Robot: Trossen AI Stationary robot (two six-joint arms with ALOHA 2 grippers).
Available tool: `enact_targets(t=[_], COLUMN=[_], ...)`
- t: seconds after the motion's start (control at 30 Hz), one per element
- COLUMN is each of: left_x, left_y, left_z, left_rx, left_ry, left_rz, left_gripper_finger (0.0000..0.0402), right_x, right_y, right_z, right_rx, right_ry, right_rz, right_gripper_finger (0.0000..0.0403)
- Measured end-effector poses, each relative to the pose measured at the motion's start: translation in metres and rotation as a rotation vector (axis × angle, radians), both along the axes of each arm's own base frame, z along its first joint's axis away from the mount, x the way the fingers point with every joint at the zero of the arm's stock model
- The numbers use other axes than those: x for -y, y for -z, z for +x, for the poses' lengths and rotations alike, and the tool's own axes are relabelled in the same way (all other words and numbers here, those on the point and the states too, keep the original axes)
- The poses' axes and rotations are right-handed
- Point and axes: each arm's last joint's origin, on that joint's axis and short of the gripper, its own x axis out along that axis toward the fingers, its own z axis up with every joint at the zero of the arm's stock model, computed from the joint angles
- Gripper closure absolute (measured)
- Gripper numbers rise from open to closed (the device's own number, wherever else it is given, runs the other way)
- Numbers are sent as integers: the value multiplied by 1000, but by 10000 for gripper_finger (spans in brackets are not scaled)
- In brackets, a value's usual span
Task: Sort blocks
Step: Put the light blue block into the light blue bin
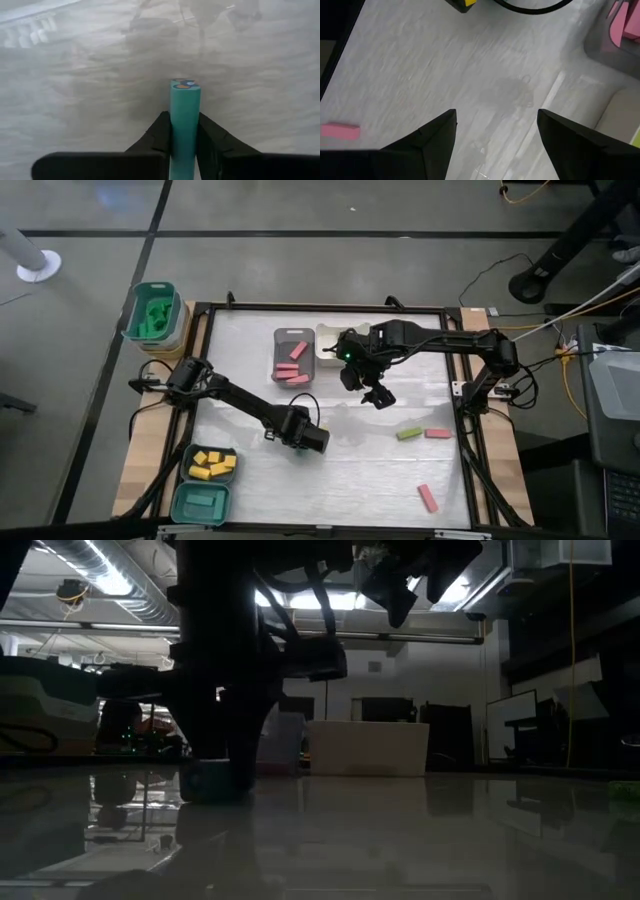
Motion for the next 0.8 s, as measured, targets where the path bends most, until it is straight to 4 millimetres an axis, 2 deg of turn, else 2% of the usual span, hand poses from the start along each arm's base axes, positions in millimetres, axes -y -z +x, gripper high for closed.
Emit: enact_targets(t=[0.13, 0.23, 0.37, 0.47, 0.63, 0.7, 0.8], left_x=[1, 1, 3, 7, 20, 29, 47], left_y=[-5, -19, -43, -70, -119, -140, -162], left_z=[-2, -3, -10, -20, -52, -70, -99], left_rx=[1, 33, 77, 137, 240, 291, 316], left_ry=[64, 147, 268, 361, 493, 538, 555], left_rz=[-6, -29, -82, -110, -161, -193, -249], left_gripper_finger=[362, 362, 362, 362, 361, 359, 359], right_x=[0, 0, 0, 0, -1, -1, -1], right_y=[0, 0, 1, 1, 2, 2, 2], right_z=[0, -1, -2, -3, -8, -9, -9], right_rx=[0, -7, -23, -50, -124, -145, -158], right_ry=[0, 0, 1, 42, 117, 147, 184], right_rz=[0, 1, 3, 15, 36, 44, 50], right_gripper_finger=[125, 125, 125, 125, 125, 125, 125])
